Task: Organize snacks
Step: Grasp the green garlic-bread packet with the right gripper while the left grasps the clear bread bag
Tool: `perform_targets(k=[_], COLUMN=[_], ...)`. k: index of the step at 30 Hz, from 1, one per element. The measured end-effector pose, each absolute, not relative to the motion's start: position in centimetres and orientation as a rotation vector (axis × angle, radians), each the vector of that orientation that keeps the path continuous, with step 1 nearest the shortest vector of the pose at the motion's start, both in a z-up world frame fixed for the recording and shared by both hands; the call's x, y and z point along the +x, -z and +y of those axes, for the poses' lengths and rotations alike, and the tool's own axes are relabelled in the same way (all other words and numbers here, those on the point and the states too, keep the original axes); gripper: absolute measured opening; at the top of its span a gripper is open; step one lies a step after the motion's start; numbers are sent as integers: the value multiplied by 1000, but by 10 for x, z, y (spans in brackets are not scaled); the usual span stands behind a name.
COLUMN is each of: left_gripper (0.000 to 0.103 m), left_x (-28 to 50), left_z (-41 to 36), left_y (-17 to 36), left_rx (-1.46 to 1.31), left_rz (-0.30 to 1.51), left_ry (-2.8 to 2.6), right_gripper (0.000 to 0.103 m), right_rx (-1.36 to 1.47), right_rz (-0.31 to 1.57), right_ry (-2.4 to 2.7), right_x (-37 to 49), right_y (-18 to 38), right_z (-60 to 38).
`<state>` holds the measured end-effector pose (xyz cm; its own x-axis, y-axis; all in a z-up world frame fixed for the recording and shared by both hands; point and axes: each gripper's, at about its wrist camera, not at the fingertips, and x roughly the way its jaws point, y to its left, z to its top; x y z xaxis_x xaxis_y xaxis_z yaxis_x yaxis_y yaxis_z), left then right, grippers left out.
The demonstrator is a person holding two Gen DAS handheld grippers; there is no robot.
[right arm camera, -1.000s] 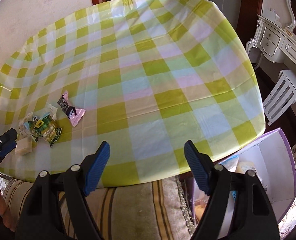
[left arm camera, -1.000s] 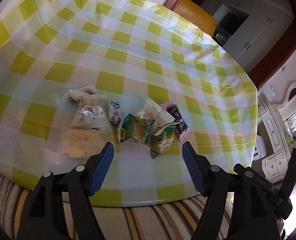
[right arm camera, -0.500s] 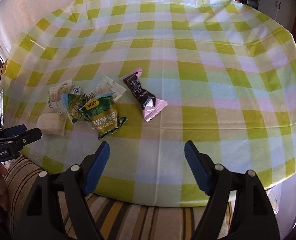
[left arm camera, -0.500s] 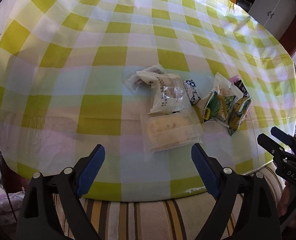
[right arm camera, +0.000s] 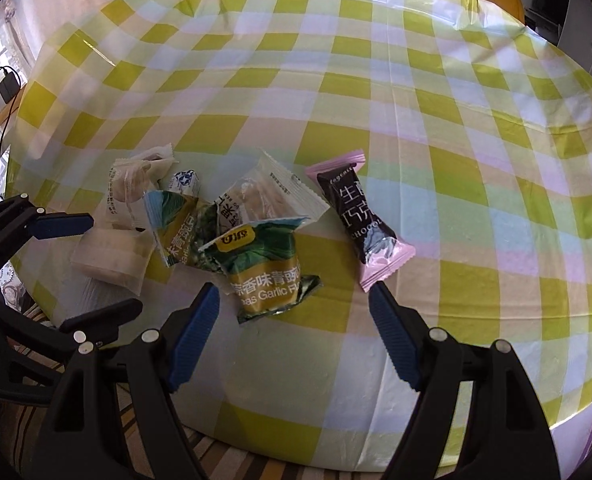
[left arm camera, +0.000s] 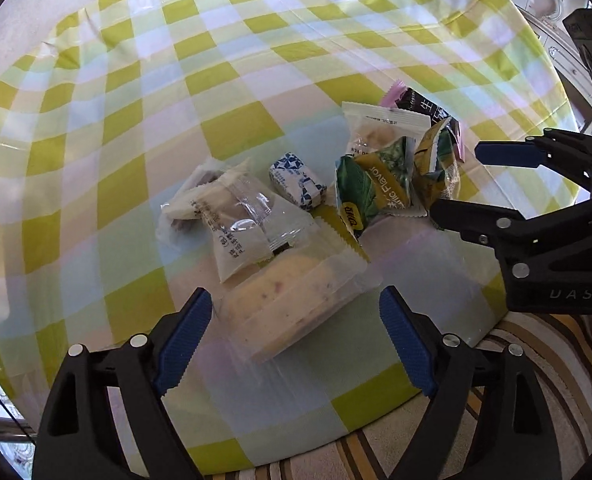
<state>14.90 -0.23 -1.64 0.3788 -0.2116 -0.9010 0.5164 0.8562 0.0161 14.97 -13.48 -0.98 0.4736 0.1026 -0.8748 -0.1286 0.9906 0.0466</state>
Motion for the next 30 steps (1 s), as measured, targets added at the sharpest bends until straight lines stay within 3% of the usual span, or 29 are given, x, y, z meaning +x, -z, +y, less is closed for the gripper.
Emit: perform_targets(k=[7,15,16,18,21,30], left_gripper=[77,77,73,52,37,34], left_x=[142,147,147,147,144,124], left_z=[13,-8,-11,-12,-7,-7], left_y=[9,12,15,19,17,8], left_rx=[162,299,313,321,291,259], left_rz=[1104,1083,1094,1114,1124,1117], left_ry=[600,594,596,584,581,526], right_gripper=[68,61,56,47,44,40], right_rx=[-19,-20,-23,-23,-23,14], right_rz=[1079,1088,1087,1082,1078,1055], right_ry=[-158,-180,-177,-176,-178,-158], right_x=[157,162,162,161,158,143], right_y=[15,20,20,19,18,8], right_z=[-133,-129,-129,-129,-130,-143])
